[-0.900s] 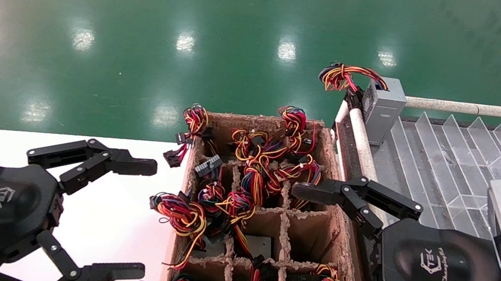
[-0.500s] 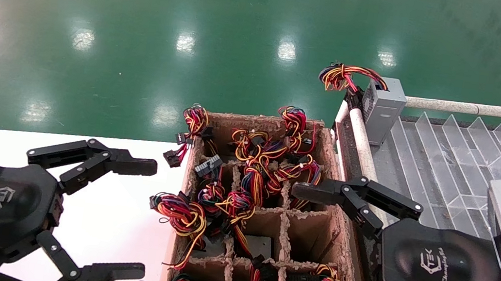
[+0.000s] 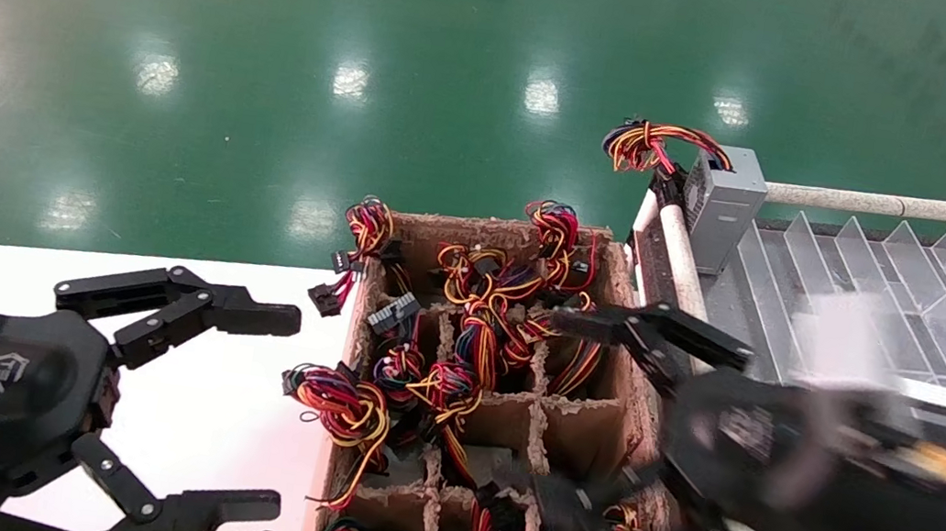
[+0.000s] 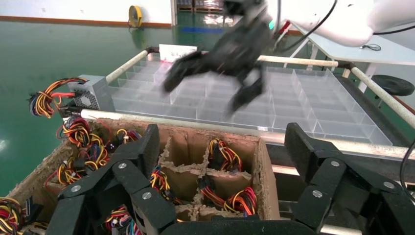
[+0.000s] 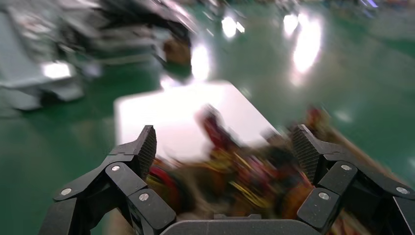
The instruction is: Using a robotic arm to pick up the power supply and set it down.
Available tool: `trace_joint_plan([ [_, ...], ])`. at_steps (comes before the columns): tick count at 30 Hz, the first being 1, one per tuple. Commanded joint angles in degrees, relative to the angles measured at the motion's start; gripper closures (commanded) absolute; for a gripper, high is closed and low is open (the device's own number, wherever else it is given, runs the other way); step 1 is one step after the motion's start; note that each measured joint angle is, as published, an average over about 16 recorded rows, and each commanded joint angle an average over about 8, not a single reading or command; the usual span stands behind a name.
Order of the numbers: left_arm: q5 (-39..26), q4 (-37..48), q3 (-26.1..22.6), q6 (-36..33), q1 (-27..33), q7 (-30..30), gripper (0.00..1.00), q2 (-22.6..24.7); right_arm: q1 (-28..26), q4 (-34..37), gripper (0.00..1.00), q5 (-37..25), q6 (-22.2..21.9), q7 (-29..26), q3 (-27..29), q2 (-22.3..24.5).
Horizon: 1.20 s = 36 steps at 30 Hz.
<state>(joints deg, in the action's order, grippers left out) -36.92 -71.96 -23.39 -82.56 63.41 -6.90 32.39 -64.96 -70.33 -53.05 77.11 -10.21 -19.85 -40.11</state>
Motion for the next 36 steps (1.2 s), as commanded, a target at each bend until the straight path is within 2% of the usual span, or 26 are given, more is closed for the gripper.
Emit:
trace_joint_plan([
  [1, 0.0, 0.0, 0.0, 0.0, 0.0, 0.0, 1.0, 0.0, -0.8, 0.6, 0.0, -3.7, -3.2, -0.3, -1.4, -1.6],
  [2, 0.0, 0.0, 0.0, 0.0, 0.0, 0.0, 1.0, 0.0, -1.4, 1.7, 0.0, -4.7, -3.6, -0.5, -2.0, -2.7],
  [3, 0.0, 0.0, 0.0, 0.0, 0.0, 0.0, 1.0, 0.0, -2.0, 2.9, 0.06, -5.5, -3.8, -0.5, -2.6, -3.6],
  [10, 0.0, 0.0, 0.0, 0.0, 0.0, 0.0, 1.0, 0.0, -6.1, 10.2, 0.93, -9.2, -2.5, 0.0, -5.8, -8.2],
  [11, 0.0, 0.0, 0.0, 0.0, 0.0, 0.0, 1.0, 0.0, -6.5, 10.9, 0.99, -9.6, -2.3, 0.1, -6.1, -8.7],
  [23, 0.0, 0.0, 0.0, 0.0, 0.0, 0.0, 1.0, 0.0, -8.0, 16.4, 1.0, -11.3, -0.1, 2.5, -8.3, -12.6],
  [36, 0.0, 0.0, 0.0, 0.0, 0.0, 0.0, 1.0, 0.0, -8.2, 19.7, 1.0, -11.3, 1.2, 3.2, -9.0, -14.0],
])
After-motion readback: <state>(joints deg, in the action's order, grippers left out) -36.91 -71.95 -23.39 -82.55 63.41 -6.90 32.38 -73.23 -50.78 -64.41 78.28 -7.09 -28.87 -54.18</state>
